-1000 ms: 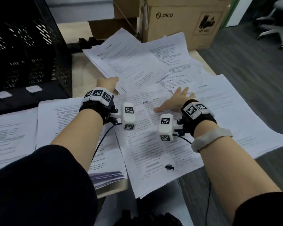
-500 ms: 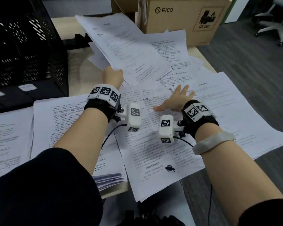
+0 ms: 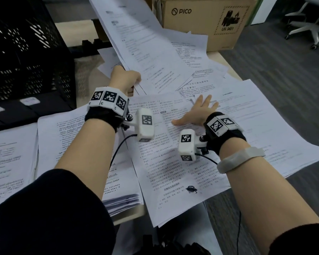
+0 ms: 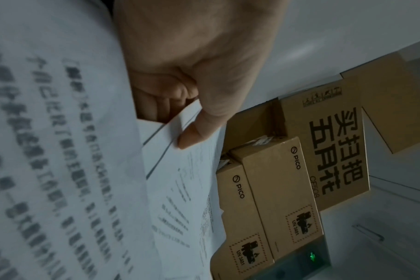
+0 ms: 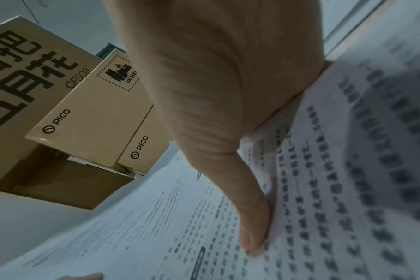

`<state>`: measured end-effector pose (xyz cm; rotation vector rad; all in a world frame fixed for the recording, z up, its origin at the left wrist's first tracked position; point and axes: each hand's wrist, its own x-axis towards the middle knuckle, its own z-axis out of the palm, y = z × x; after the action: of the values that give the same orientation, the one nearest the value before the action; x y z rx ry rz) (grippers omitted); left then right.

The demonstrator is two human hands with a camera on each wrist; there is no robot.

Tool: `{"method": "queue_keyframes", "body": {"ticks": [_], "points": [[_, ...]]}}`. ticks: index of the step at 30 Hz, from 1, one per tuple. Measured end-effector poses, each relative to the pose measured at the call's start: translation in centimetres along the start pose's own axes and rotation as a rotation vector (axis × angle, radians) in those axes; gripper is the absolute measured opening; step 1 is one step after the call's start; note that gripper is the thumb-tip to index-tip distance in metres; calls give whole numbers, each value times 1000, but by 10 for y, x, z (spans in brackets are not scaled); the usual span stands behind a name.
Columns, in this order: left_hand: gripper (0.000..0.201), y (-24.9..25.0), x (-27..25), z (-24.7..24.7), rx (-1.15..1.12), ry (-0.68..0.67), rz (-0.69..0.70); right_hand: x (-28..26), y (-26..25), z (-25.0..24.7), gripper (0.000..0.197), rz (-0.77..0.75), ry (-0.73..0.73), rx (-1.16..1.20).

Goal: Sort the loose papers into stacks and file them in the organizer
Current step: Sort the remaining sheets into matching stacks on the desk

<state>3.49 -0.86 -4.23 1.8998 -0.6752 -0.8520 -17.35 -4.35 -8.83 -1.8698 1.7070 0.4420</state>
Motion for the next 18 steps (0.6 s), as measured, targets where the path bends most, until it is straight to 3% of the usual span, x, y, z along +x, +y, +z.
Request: {"method": "queue_keyframes", "body": {"ticks": [6, 10, 18], "points": [[29, -7, -3, 9, 206, -74, 98, -2, 0, 0, 141, 2, -5, 12], [18, -6, -2, 9, 158, 21, 151, -2, 0, 0, 141, 0, -10, 13], [25, 6, -13, 6, -76, 274, 355, -7, 2, 0, 139, -20, -15, -6]]}}
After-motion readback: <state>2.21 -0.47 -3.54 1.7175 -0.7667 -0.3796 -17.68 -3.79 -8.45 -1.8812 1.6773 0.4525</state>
